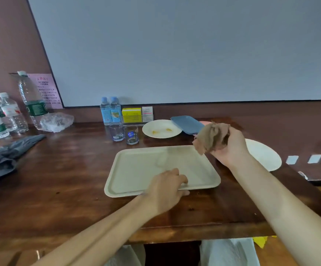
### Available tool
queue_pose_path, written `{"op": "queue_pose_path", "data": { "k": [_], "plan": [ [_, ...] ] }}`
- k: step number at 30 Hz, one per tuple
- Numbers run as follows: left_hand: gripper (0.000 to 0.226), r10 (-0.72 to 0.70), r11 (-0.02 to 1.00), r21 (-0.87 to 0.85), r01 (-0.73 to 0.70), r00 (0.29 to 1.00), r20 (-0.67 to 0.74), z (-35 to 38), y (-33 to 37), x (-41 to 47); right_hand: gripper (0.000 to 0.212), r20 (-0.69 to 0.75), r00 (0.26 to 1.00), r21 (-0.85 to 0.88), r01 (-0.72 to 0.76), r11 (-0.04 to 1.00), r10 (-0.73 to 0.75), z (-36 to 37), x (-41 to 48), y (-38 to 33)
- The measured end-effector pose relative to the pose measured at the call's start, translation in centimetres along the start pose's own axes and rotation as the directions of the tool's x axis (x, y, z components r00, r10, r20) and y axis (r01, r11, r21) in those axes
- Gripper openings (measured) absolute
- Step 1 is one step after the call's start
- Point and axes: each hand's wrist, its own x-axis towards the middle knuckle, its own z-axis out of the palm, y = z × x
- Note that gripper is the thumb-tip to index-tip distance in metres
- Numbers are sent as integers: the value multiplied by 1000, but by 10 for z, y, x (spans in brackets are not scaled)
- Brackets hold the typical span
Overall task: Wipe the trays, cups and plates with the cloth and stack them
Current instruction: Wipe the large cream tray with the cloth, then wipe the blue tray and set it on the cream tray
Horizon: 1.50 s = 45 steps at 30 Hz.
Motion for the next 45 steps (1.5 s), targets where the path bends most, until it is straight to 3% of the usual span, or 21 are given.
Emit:
{"op": "queue_pose_path", "data": {
  "k": [3, 6, 9, 12, 15, 19, 22, 24, 27, 31, 34, 35, 38, 40, 41, 45],
  "plan": [
    [55, 10, 999, -34, -6, 994, 112, 11, -13, 1, 42, 42, 996, 7, -85, 996, 85, 2, 14, 25],
    [65, -8, 973, -228, 42, 989, 147, 7, -27, 2, 54, 113, 979, 52, -177, 983, 170, 1, 34, 44],
    [56, -133, 868, -472, 155, 988, 81, -3, -53, 21, 67, 255, 945, 11, -216, 976, 207, 5, 49, 54],
    [39, -344, 622, -742, 249, 938, 27, -17, -75, 55, 36, 354, 917, -222, -108, 969, 184, 13, 68, 65],
    [37, -490, 271, -915, 298, 861, 135, -27, -83, 96, 20, 439, 884, -301, -25, 953, 162, 12, 97, 76],
    [41, -340, 44, -974, 221, 920, 193, -18, -97, 134, 32, 457, 881, -348, 48, 936, 125, 6, 113, 77],
    [48, -230, 76, -985, 156, 964, 135, -10, -104, 144, 20, 501, 858, -456, 152, 877, 112, 1, 110, 70],
    [32, -190, 104, -991, 82, 980, 61, -12, -107, 148, 20, 541, 837, -417, 179, 891, 86, -4, 106, 62],
    [14, -220, 173, -985, 18, 975, -21, -26, -109, 147, 32, 554, 827, -320, 106, 942, 95, -5, 100, 57],
    [34, -380, 427, -895, 128, 924, -49, -10, -114, 149, 30, 383, 924, -444, 194, 875, -10, -2, 101, 68],
    [40, -432, 642, -759, 103, 867, -248, 10, -96, 145, 26, 308, 951, -425, 150, 893, -13, -1, 99, 77],
    [35, -424, 645, -760, 76, 863, -274, 12, -88, 144, 26, 309, 951, -419, 136, 898, 0, 1, 96, 78],
    [21, -420, 468, -883, 33, 887, -190, 11, -72, 137, 26, 311, 950, -381, 93, 920, 33, 6, 90, 78],
    [35, -453, 353, -936, -9, 874, -179, 8, -67, 130, 24, 296, 955, -381, 95, 920, 24, 6, 87, 77],
    [40, -456, 344, -939, -22, 870, -187, 7, -66, 127, 24, 293, 956, -395, 103, 913, 19, 6, 87, 78],
    [24, -411, 544, -839, 5, 873, -261, 10, -68, 126, 24, 303, 953, -389, 107, 915, 17, 7, 85, 81]
  ]
}}
